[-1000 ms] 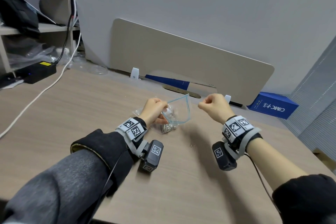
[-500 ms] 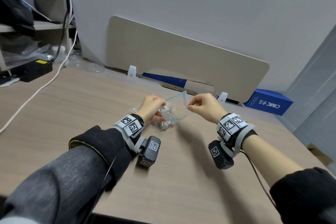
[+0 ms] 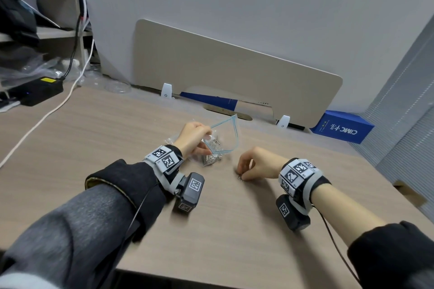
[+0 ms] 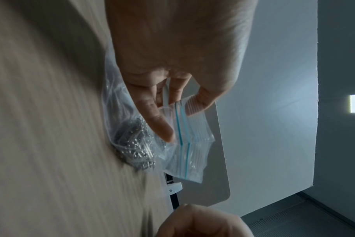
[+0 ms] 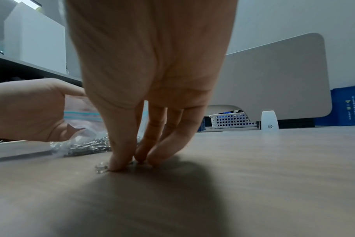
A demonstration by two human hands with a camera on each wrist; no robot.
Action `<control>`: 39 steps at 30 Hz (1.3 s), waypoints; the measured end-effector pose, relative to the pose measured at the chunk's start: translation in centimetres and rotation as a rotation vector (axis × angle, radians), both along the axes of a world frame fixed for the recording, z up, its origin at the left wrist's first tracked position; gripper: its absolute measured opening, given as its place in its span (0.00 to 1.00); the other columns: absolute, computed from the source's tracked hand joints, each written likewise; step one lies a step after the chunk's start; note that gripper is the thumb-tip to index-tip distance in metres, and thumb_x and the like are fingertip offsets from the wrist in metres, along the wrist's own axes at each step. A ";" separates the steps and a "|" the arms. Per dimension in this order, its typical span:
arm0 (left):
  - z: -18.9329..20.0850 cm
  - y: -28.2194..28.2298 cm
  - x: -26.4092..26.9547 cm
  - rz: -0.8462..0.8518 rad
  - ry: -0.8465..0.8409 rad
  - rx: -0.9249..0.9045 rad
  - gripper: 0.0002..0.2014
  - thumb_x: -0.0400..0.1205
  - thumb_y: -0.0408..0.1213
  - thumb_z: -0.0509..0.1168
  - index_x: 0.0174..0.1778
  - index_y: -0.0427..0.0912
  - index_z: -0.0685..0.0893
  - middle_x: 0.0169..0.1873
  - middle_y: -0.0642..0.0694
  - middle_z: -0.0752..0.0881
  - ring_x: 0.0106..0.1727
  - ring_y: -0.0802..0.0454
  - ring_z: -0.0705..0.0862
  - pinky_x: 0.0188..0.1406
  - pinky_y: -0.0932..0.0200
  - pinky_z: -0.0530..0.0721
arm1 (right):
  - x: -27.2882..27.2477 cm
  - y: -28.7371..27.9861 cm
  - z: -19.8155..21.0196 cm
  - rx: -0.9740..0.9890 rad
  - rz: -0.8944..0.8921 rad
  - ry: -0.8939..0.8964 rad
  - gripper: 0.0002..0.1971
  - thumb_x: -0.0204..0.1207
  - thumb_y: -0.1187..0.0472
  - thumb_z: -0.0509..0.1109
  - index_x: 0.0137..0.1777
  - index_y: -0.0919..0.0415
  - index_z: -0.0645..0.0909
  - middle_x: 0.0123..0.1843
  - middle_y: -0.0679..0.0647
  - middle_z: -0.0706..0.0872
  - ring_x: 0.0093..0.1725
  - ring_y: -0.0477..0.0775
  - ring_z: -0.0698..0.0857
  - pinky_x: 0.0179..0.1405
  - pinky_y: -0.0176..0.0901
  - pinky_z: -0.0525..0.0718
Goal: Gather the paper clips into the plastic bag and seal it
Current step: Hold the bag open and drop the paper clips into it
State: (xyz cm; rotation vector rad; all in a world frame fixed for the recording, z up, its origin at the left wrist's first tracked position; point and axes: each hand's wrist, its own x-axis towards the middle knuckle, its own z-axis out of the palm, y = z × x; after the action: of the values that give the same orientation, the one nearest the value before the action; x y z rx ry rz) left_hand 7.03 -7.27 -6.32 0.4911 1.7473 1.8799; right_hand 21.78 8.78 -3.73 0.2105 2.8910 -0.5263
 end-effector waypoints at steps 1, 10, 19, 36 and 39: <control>0.0 0.0 0.0 -0.001 0.002 -0.001 0.07 0.82 0.30 0.63 0.52 0.30 0.80 0.43 0.39 0.81 0.27 0.47 0.78 0.28 0.51 0.89 | -0.1 0.0 0.0 0.003 -0.006 0.005 0.05 0.70 0.66 0.78 0.45 0.61 0.88 0.36 0.47 0.85 0.26 0.29 0.79 0.28 0.20 0.74; 0.0 0.1 0.0 0.007 0.002 -0.004 0.09 0.81 0.29 0.62 0.53 0.29 0.81 0.42 0.40 0.80 0.27 0.46 0.78 0.25 0.53 0.89 | -1.5 -0.4 -0.3 0.092 -0.112 -0.190 0.05 0.71 0.60 0.71 0.45 0.59 0.85 0.36 0.55 0.85 0.30 0.52 0.80 0.28 0.38 0.81; 0.0 0.1 0.1 0.006 0.001 -0.001 0.08 0.82 0.30 0.62 0.53 0.30 0.80 0.41 0.42 0.79 0.26 0.48 0.77 0.23 0.55 0.88 | -0.3 -0.4 0.6 -0.438 -0.253 0.131 0.08 0.78 0.68 0.67 0.37 0.63 0.79 0.30 0.55 0.76 0.22 0.49 0.73 0.18 0.38 0.77; 0.5 -0.1 0.1 0.076 -0.118 0.077 0.11 0.82 0.28 0.55 0.59 0.32 0.76 0.46 0.37 0.77 0.20 0.43 0.83 0.29 0.47 0.90 | -4.2 -1.3 -0.3 -0.398 -0.737 0.722 0.11 0.73 0.51 0.69 0.52 0.55 0.82 0.47 0.51 0.86 0.43 0.56 0.85 0.34 0.46 0.85; 0.8 0.1 0.7 0.105 -0.080 0.099 0.11 0.82 0.28 0.52 0.57 0.37 0.75 0.49 0.37 0.76 0.24 0.42 0.84 0.37 0.43 0.91 | -3.3 -3.2 -0.4 -0.669 -0.677 0.437 0.26 0.78 0.43 0.69 0.67 0.60 0.72 0.52 0.58 0.83 0.37 0.50 0.82 0.24 0.38 0.83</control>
State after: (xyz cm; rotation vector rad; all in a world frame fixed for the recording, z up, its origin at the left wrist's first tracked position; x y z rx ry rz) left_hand 7.69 -7.14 -5.49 0.3614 1.6637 2.0378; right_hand 18.44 5.53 -4.13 1.0798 2.7464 -1.7888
